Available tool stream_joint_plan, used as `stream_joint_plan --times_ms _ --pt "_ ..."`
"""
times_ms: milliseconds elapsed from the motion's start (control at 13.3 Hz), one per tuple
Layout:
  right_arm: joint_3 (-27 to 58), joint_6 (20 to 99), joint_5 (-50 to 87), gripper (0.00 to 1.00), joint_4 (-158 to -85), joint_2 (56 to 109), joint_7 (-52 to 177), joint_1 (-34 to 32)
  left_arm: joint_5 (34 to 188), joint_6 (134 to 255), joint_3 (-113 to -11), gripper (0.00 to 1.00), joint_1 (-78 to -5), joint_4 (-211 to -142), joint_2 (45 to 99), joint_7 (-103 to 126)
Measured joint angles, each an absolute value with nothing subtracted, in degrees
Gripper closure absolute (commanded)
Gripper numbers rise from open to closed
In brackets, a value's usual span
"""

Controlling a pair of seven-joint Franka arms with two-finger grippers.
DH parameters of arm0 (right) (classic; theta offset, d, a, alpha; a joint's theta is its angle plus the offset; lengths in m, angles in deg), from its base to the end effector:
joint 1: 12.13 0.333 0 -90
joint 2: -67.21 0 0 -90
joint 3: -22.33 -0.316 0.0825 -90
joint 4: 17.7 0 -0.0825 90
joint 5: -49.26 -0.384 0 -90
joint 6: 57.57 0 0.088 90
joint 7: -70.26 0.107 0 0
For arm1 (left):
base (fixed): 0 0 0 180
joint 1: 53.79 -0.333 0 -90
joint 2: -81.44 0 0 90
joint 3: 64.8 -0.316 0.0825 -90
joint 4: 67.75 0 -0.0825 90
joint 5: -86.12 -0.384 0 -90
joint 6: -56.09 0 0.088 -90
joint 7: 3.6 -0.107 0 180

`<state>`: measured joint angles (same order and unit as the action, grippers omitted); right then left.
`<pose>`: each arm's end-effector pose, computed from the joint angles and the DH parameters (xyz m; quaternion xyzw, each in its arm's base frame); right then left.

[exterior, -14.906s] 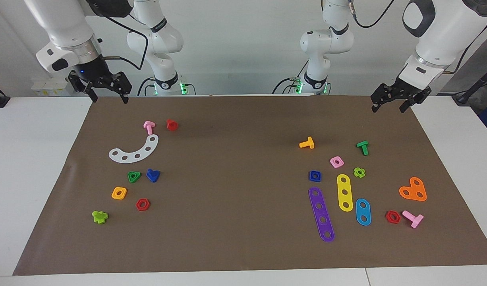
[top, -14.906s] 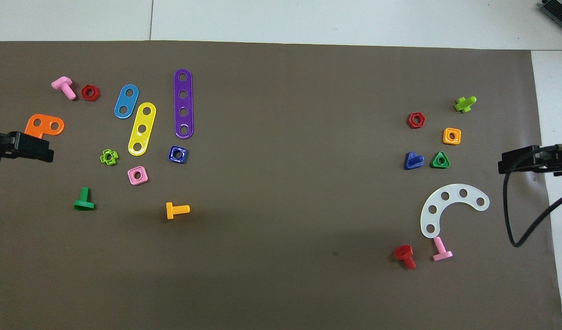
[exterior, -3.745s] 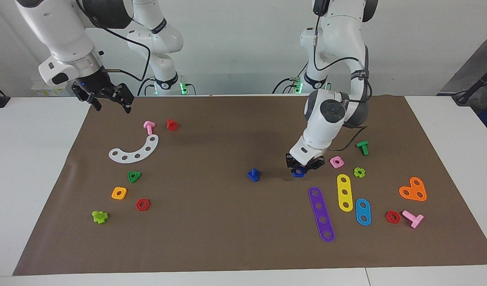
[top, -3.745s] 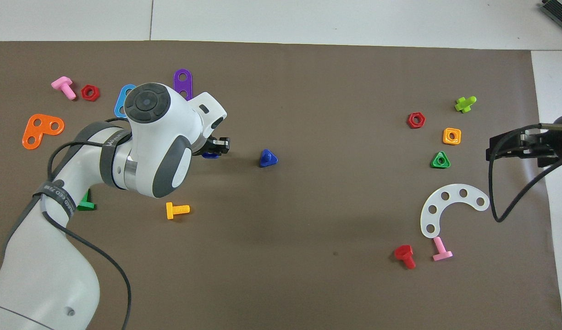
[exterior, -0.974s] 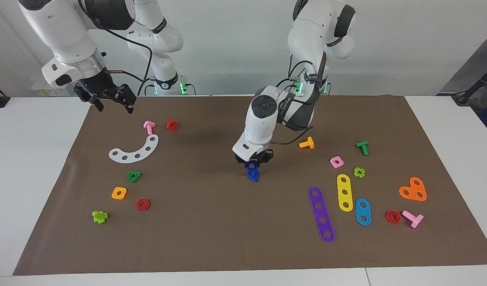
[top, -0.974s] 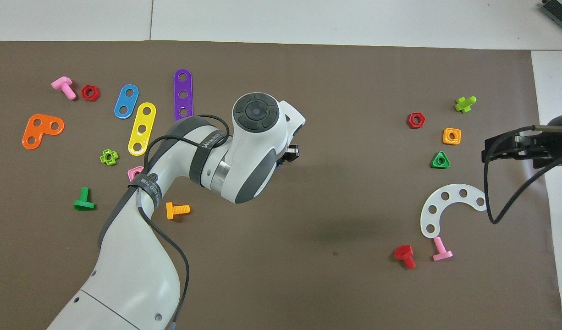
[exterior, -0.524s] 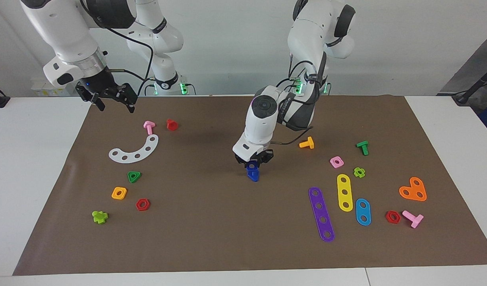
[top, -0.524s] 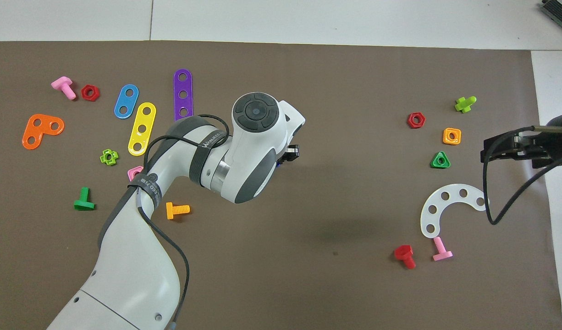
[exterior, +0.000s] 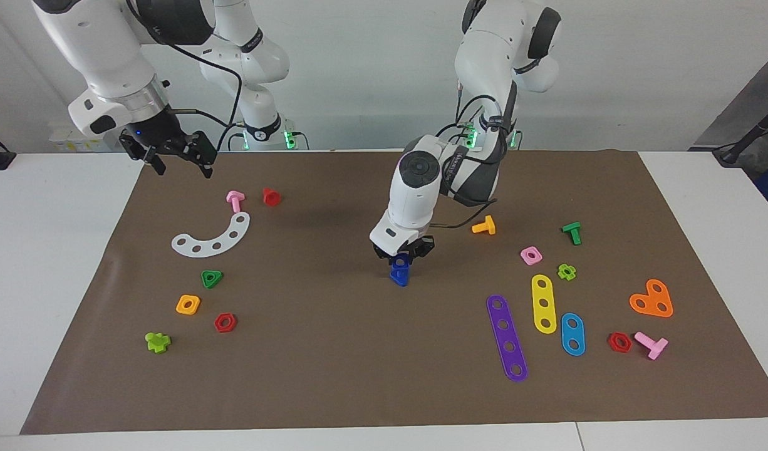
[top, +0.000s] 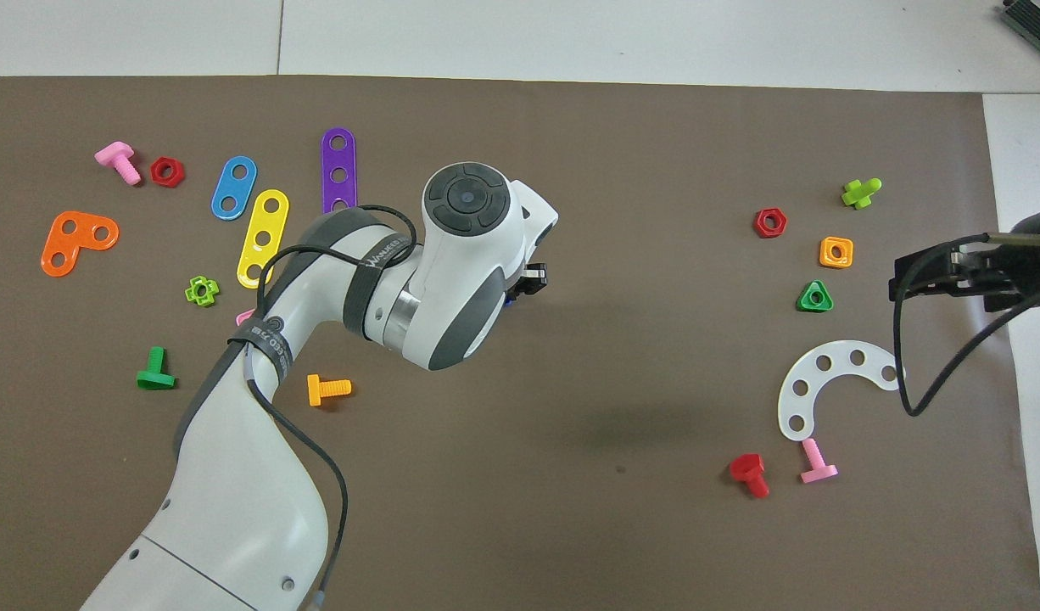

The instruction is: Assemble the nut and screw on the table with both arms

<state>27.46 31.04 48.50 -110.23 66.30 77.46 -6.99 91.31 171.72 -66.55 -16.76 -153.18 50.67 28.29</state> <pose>0.5459 0.0012 0.6104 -0.9977 0.0627 0.0267 0.0057 0.5668 -0.4117 0.3592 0.9994 -0.0119 -0.0222 0.0248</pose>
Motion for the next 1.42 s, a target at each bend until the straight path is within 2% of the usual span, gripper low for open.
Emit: stream_joint_plan --times_ms 1423 --pt "27.5 32.4 48.5 0.00 -110.2 66.3 75.1 -7.1 91.0 173.5 -66.8 0.86 -16.8 -152.7 49.1 29.1"
